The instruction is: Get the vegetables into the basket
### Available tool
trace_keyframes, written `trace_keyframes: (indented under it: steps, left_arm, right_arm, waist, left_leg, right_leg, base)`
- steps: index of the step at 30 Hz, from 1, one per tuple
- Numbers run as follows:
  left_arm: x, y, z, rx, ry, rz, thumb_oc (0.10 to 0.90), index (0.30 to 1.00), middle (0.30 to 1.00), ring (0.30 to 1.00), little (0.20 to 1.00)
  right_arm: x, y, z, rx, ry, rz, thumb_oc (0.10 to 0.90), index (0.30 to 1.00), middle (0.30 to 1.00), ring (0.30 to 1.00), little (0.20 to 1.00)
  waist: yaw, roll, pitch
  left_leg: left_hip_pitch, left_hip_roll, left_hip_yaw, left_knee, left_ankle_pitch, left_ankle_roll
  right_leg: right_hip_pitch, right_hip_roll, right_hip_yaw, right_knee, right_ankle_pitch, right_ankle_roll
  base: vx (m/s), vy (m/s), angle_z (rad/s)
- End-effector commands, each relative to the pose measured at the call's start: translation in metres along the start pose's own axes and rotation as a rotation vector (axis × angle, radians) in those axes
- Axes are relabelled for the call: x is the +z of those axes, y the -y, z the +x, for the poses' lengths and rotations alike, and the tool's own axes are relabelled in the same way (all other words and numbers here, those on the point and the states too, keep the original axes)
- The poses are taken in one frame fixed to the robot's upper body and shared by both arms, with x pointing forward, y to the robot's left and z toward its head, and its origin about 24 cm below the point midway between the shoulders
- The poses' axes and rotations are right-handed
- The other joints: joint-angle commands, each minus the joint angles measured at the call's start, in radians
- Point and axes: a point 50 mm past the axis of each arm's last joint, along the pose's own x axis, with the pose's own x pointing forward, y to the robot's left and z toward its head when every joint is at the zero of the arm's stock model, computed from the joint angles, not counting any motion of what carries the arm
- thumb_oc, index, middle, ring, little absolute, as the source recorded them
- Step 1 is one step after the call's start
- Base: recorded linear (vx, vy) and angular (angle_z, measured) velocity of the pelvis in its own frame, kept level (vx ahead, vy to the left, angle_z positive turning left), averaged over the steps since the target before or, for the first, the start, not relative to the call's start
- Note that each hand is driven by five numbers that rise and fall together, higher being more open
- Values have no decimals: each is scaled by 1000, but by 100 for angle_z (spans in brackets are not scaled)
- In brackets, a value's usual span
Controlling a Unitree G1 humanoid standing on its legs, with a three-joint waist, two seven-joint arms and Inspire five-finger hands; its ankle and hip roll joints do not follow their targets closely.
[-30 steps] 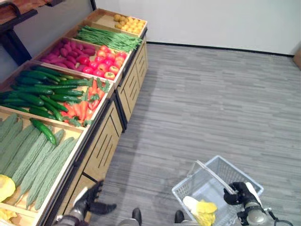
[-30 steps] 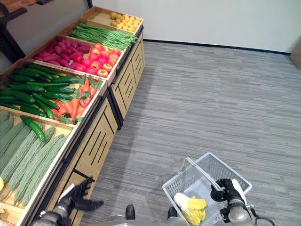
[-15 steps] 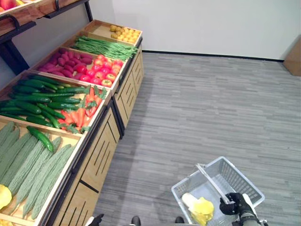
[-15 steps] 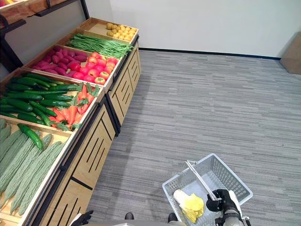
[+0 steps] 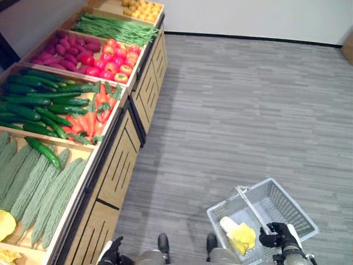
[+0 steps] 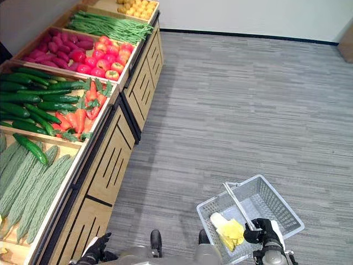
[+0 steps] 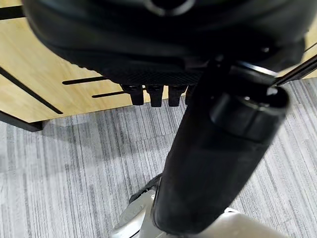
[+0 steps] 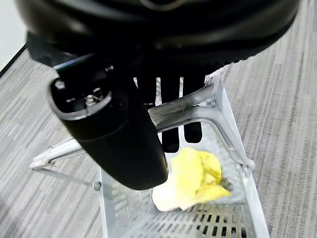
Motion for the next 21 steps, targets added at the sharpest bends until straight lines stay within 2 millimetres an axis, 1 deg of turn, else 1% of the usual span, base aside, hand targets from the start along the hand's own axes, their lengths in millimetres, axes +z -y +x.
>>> trace_keyframes:
  steps: [1,2,3,4,5,6,7,8,9,10,11,12,13,14,15,16,17,18,19,20,21]
  left_arm:
    - [10,-31,2,100,66,7,900,1000,1000,1000,1000]
    - [10,-31,2,102,64,-4,900,1000,1000,1000,1000]
    - [13,-36,3,124,69,-33,900,1000,1000,1000,1000]
    - [15,-35,5,124,60,-54,900,1000,1000,1000,1000]
    - [17,-33,6,118,65,-54,900,1000,1000,1000,1000]
    - [22,-29,7,104,78,-47,900,1000,1000,1000,1000]
    - [24,-26,7,94,84,-45,900,1000,1000,1000,1000]
    - [24,-24,7,93,81,-46,900,1000,1000,1000,1000]
    - [23,-21,7,87,70,-66,900,1000,1000,1000,1000]
    - [24,-19,7,92,70,-108,900,1000,1000,1000,1000]
    - [27,-17,8,89,76,-112,900,1000,1000,1000,1000]
    - [31,-17,8,90,87,-118,900,1000,1000,1000,1000]
    - [38,-18,10,92,110,-131,900,1000,1000,1000,1000]
    - [43,-21,10,100,124,-144,900,1000,1000,1000,1000]
    - [44,-23,10,104,128,-152,900,1000,1000,1000,1000]
    - [46,-24,11,106,132,-151,900,1000,1000,1000,1000]
    - [51,-26,11,117,149,-148,900,1000,1000,1000,1000]
    - [52,-26,11,117,155,-142,900,1000,1000,1000,1000]
    - [52,-27,11,116,163,-135,900,1000,1000,1000,1000]
    - [52,-28,11,121,164,-133,900,1000,1000,1000,1000]
    - [47,-29,10,130,151,-132,900,1000,1000,1000,1000]
  right_arm:
    - [55,11,10,-45,227,65,400,300,300,300,300]
    - [59,8,10,-36,237,66,400,300,300,300,300]
    - [65,8,11,-40,256,74,400,300,300,300,300]
    - [68,6,12,-43,260,77,400,300,300,300,300]
    - [69,6,12,-46,265,75,400,300,300,300,300]
    - [67,9,11,-52,260,78,400,300,300,300,300]
    - [64,9,11,-51,251,76,400,300,300,300,300]
    - [62,9,10,-53,249,77,400,300,300,300,300]
    - [60,13,11,-59,239,74,400,300,300,300,300]
    - [64,20,12,-77,253,83,400,300,300,300,300]
    - [66,22,13,-85,259,86,400,300,300,300,300]
    - [67,25,13,-93,263,89,400,300,300,300,300]
    - [66,29,14,-105,260,92,400,300,300,300,300]
    - [61,32,12,-113,257,101,400,300,300,300,300]
    - [58,33,11,-118,250,108,400,300,300,300,300]
    - [56,32,11,-120,242,111,400,300,300,300,300]
    - [55,33,10,-129,239,120,400,300,300,300,300]
    - [53,34,10,-136,231,125,400,300,300,300,300]
    - [53,35,11,-142,230,126,400,300,300,300,300]
    - [54,36,11,-141,233,123,400,300,300,300,300]
    - [54,33,11,-138,231,110,400,300,300,300,300]
  waist:
    - [15,-16,21]
    - [9,-21,25]
    - [-4,-26,40]
    - [-12,-38,41]
    - [-25,-31,43]
    - [-47,-29,38]
    - [-50,-28,32]
    - [-48,-29,25]
    - [-51,-21,9]
    - [-54,-11,2]
    - [-55,-9,2]
    - [-54,-13,5]
    - [-41,-19,20]
    - [-36,-27,30]
    - [-32,-33,34]
    - [-29,-36,38]
    - [-16,-44,56]
    - [-13,-48,58]
    - [-4,-45,60]
    - [3,-46,58]
    - [26,-35,57]
  left_leg:
    - [36,28,-13,123,-120,-15]
    - [78,15,-2,100,-134,-13]
    - [109,0,-7,72,-148,-20]
    - [140,-17,-21,52,-163,-33]
    - [156,-12,-37,42,-171,-41]
    - [180,-9,-61,51,-193,-52]
    - [191,-3,-72,56,-204,-62]
    - [190,0,-80,67,-212,-66]
    - [199,23,-95,86,-215,-83]
    - [166,43,-109,180,-173,-112]
    - [139,51,-113,229,-159,-122]
    - [96,60,-119,316,-124,-139]
    - [36,72,-144,446,-36,-156]
    - [-39,99,-149,589,62,-165]
    - [-61,113,-142,633,89,-159]
    - [-85,120,-138,653,93,-152]
    - [-175,118,-127,663,57,-136]
    - [-223,104,-123,649,36,-128]
    - [-264,101,-108,585,11,-120]
    - [-283,96,-108,532,4,-114]
    - [-305,91,-128,352,28,-112]
  right_leg:
    - [-82,-106,-45,190,173,76]
    - [-128,-98,-85,143,164,75]
    - [-163,-68,-103,30,172,76]
    - [-168,-68,-122,-117,198,92]
    - [-164,-53,-106,-169,209,96]
    - [-178,-21,-41,-178,217,99]
    - [-162,-12,-33,-186,192,92]
    - [-160,-8,-42,-184,188,81]
    - [-162,11,-70,-154,156,60]
    - [-154,38,-89,-122,114,33]
    - [-153,42,-97,-107,96,23]
    - [-138,51,-99,-95,79,7]
    - [-104,71,-97,-79,40,-26]
    - [-71,86,-101,-71,8,-65]
    - [-56,95,-101,-66,-13,-82]
    - [-41,102,-100,-68,-27,-91]
    - [-1,107,-99,-77,-49,-94]
    - [13,103,-99,-84,-53,-91]
    - [34,106,-95,-93,-62,-85]
    - [43,105,-86,-99,-66,-80]
    - [63,120,-68,-102,-84,-71]
  base:
    - [226,259,-44]
    - [375,98,-51]
    - [547,-32,-54]
    - [483,-114,-16]
    - [553,-166,-2]
    - [452,-132,61]
    - [455,-151,103]
    - [455,-234,161]
    - [576,-339,114]
    - [519,-329,84]
    - [369,-279,50]
    - [298,-270,58]
    - [406,-394,44]
    - [399,-384,28]
    - [290,-310,23]
    - [249,-241,26]
    - [232,-177,28]
    - [282,-114,26]
    - [238,0,13]
    - [347,111,-4]
    - [374,173,-26]
